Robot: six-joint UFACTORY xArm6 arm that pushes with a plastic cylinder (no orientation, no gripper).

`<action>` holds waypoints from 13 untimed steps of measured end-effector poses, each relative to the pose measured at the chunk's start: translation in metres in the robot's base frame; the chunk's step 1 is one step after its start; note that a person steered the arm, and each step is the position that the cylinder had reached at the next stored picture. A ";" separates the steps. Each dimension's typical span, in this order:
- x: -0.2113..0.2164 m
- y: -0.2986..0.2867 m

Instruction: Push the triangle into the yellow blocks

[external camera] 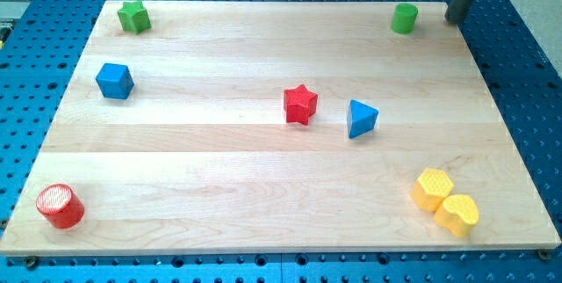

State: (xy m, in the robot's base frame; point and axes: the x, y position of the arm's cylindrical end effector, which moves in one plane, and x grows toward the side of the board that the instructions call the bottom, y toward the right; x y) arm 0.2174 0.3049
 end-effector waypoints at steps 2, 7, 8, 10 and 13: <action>-0.026 -0.033; 0.232 -0.241; 0.273 -0.271; 0.277 -0.260; 0.270 -0.226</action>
State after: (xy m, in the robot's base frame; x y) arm 0.4871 0.0790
